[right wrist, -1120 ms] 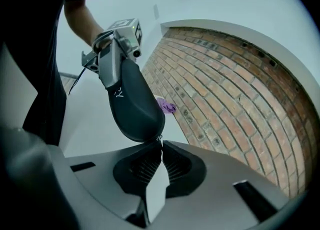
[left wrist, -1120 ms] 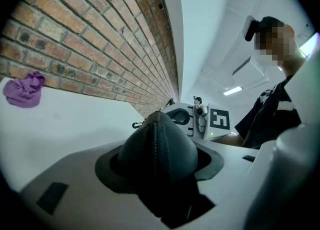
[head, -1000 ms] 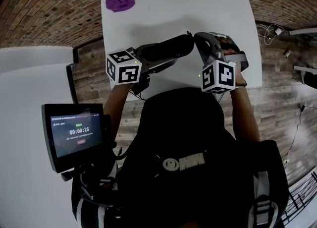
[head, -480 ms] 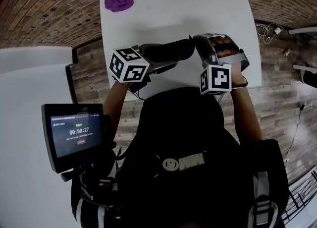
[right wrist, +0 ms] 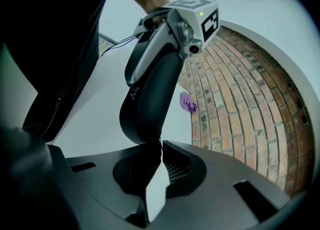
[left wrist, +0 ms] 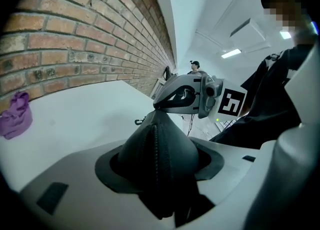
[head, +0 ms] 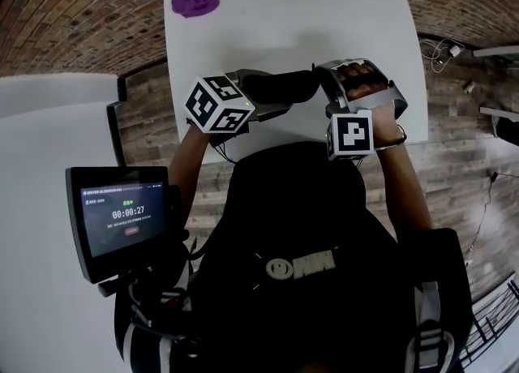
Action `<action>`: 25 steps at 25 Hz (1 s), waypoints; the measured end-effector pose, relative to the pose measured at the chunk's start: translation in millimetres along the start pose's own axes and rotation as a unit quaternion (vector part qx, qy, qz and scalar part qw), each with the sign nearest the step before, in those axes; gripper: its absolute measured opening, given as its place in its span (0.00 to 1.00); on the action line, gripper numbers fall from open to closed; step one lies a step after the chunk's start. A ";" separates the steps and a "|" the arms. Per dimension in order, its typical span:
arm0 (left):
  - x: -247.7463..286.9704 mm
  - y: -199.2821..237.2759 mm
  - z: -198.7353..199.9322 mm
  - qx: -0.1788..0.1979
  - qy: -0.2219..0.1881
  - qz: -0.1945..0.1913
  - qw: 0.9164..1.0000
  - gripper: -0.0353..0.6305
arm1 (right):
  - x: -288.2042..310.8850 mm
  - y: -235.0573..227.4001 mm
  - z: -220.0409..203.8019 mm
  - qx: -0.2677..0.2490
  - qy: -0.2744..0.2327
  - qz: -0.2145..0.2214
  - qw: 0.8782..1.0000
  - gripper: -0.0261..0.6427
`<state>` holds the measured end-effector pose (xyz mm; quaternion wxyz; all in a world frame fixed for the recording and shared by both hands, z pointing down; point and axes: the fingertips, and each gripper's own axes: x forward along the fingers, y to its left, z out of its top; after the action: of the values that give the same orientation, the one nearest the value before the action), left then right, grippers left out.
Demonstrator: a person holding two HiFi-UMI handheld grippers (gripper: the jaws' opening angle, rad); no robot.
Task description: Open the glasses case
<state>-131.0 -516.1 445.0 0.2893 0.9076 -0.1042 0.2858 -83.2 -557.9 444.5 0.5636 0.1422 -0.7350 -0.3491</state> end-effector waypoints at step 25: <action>-23.8 -12.4 42.6 -0.154 -0.163 -0.149 0.963 0.47 | -28.9 -10.4 54.4 0.114 -0.227 0.080 0.964 0.51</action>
<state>-126.5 -530.4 396.9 0.4440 0.8917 -0.0563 0.0683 -126.2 -528.7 409.8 0.3886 0.0632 -0.8875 -0.2396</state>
